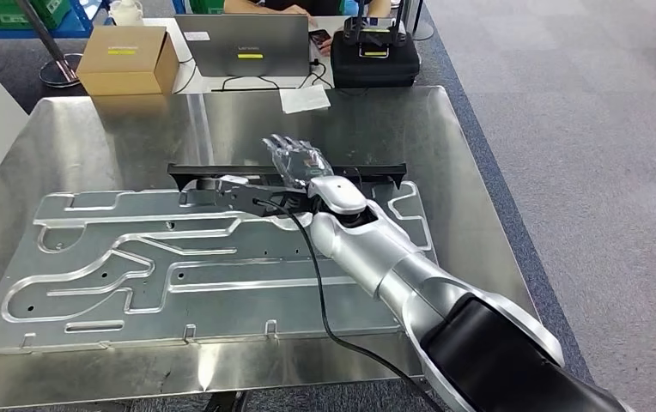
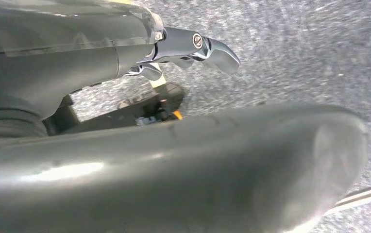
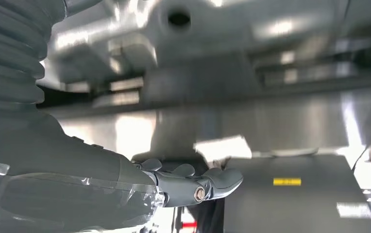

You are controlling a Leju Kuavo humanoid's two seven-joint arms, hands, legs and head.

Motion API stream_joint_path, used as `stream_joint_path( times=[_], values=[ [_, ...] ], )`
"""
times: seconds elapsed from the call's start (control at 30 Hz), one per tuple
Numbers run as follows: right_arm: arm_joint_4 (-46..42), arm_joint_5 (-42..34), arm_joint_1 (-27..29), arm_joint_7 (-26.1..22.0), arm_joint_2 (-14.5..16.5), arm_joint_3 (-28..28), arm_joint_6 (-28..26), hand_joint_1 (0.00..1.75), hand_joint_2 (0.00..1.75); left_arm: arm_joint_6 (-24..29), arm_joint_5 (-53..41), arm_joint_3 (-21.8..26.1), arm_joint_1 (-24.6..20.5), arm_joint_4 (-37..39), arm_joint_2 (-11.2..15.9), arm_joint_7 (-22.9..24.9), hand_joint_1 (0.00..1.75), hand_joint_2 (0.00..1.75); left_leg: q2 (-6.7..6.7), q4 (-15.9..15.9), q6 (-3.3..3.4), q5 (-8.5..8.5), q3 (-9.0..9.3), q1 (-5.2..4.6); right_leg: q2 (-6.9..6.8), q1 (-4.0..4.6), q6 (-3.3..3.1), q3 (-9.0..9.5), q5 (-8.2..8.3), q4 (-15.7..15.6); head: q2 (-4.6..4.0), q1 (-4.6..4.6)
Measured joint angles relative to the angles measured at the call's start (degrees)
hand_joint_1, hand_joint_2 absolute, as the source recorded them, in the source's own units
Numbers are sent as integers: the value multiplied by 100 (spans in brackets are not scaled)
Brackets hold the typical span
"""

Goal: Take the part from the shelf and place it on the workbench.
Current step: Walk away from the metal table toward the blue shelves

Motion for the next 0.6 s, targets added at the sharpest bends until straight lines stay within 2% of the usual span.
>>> stream_joint_path(
  times=[0.07, 0.1, 0.13, 0.17, 0.23, 0.27, 0.3, 0.33, 0.37, 0.4, 0.43, 0.47, 0.5, 0.53, 0.6],
  values=[
    [-112, 26, 166, -64, -6, 1, -105, 0, 175, 1, 6, 0, 33, 0, 7, -9, 0, 0, -5, 7, -33, 63, -74, -17, 3, 21, -69, 535, 178, -777, 1, -1],
    [-177, 36, 245, -91, -5, 2, -159, 0, 175, 0, 10, -1, 49, 0, 9, -19, 0, 0, -6, 4, -60, 95, -98, -22, 5, 40, -103, 719, 218, -1072, 1, -4],
    [-243, 42, 329, -120, -5, 2, -212, 0, 175, 0, 15, -1, 64, 0, 11, -33, 0, 0, -5, -2, -93, 127, -111, -23, 6, 61, -131, 816, 219, -1248, 1, -2],
    [-306, 44, 424, -147, -5, 2, -253, 0, 175, 0, 18, -2, 79, 0, 14, -49, 0, 0, -5, -16, -128, 162, -119, -21, 6, 80, -153, 829, 229, -1300, 1, -2],
    [-441, 39, 643, -207, -7, 3, -316, 0, 175, 0, 26, -2, 115, 0, 22, -83, 0, 0, -10, -23, -193, 173, -136, -20, -13, 61, -222, 798, 319, -1357, 2, 2],
    [-519, 32, 760, -244, -7, 4, -347, 0, 175, -1, 30, -2, 136, 0, 29, -100, 0, 0, -11, 49, -220, 63, -173, -19, -27, 43, -270, 766, 376, -1385, 1, -6],
    [-599, 22, 874, -287, -7, 4, -385, 0, 175, -1, 33, -2, 157, 0, 39, -116, 0, 0, -11, 218, -245, -137, -233, -18, -41, 25, -313, 722, 440, -1414, 0, -13],
    [-670, 9, 983, -336, -7, 4, -426, 0, 175, -1, 33, -2, 174, 0, 50, -129, 0, 0, -9, 500, -265, -413, -315, -7, -51, 22, -341, 664, 497, -1421, 0, -20],
    [-732, -3, 1093, -381, -8, 4, -473, 0, 175, -1, 33, -2, 191, 0, 61, -139, 0, 0, -7, 852, -285, -683, -405, -2, -55, 23, -358, 595, 550, -1420, 0, -26],
    [-783, -14, 1203, -421, -11, 4, -518, 0, 175, 2, 33, -2, 204, 0, 72, -145, 0, 0, -7, 1197, -303, -872, -474, 1, -59, 26, -359, 522, 602, -1413, 0, -27],
    [-837, -28, 1320, -456, -18, 4, -562, 0, 175, 7, 33, -2, 219, 0, 85, -151, 0, 0, -7, 1440, -320, -937, -487, 5, -64, 27, -353, 441, 656, -1402, 0, -27],
    [-894, -44, 1438, -488, -28, 4, -607, 0, 175, 11, 33, -2, 236, 0, 98, -155, 0, 0, -6, 1516, -332, -874, -422, 10, -68, 25, -344, 358, 708, -1385, 0, -28],
    [-959, -61, 1556, -520, -40, 4, -653, 0, 175, 17, 34, -2, 253, 0, 114, -161, 0, 0, -5, 1400, -340, -718, -261, 17, -70, 21, -330, 272, 757, -1362, 1, -28],
    [-1021, -79, 1663, -549, -52, 4, -700, 0, 175, 22, 38, -2, 267, 0, 131, -167, 0, 0, -4, 1121, -343, -553, -20, 27, -70, 17, -311, 189, 802, -1332, 1, -28],
    [-1136, -111, 1836, -591, -70, 3, -780, 0, 175, 29, 46, -2, 278, 0, 159, -178, 0, 0, -11, 388, -312, -515, 485, 22, -66, 19, -251, 62, 891, -1276, 2, -27]
  ],
)
